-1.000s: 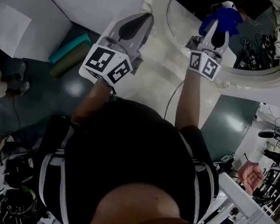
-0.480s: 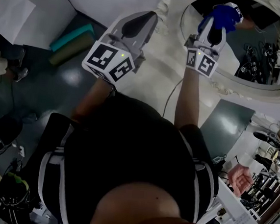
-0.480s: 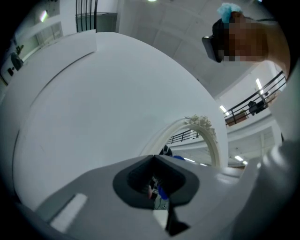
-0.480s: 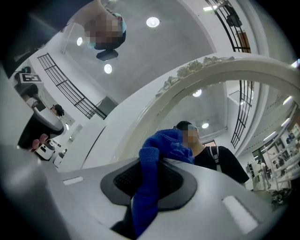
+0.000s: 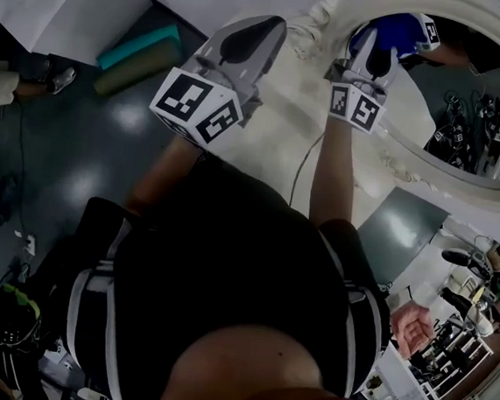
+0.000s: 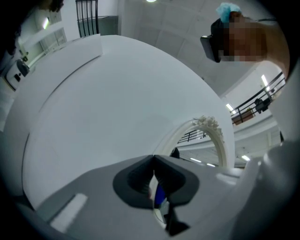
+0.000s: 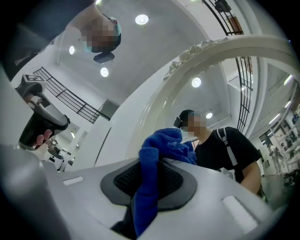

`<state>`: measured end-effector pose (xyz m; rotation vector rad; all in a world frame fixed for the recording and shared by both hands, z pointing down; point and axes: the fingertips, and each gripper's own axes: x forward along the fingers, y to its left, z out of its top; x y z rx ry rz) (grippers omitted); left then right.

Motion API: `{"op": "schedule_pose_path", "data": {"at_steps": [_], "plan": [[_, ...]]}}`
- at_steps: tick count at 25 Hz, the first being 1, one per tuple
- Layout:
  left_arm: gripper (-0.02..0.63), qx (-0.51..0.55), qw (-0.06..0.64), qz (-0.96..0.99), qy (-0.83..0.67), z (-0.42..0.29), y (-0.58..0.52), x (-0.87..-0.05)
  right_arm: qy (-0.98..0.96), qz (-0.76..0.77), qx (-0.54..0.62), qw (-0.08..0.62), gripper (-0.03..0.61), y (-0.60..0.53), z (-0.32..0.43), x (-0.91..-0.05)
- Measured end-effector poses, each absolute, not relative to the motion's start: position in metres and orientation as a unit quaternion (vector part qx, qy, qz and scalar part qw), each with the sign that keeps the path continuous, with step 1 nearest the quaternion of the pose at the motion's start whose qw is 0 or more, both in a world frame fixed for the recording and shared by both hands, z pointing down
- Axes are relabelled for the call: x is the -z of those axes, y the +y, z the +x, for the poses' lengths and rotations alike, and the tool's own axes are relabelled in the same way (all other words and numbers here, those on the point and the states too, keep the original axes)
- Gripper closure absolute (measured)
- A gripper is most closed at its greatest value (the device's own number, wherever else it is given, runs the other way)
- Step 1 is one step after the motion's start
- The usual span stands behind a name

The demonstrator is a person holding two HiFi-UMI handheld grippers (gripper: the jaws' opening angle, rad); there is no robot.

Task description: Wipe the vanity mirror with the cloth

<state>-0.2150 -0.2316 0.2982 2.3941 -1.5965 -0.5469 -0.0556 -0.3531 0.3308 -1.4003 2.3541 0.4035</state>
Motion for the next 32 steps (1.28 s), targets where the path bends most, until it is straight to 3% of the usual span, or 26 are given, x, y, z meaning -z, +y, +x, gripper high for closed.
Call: {"op": "schedule_pose_path", "data": {"at_steps": [15, 23, 32], "plan": [[0.603, 0.177, 0.09, 0.809, -0.554, -0.202, -0.202, -0.289, 0.86, -0.461, -0.096, 0.198, 0.502, -0.338, -0.054, -0.326], [0.603, 0.181, 0.084, 0.82, -0.536, -0.179, -0.187, -0.279, 0.843, -0.47, -0.109, 0.238, 0.502, -0.296, -0.016, -0.295], [0.603, 0.179, 0.088, 0.867, -0.457, -0.109, -0.184, -0.261, 0.79, -0.541, -0.143, 0.252, 0.502, -0.241, 0.077, -0.267]]}}
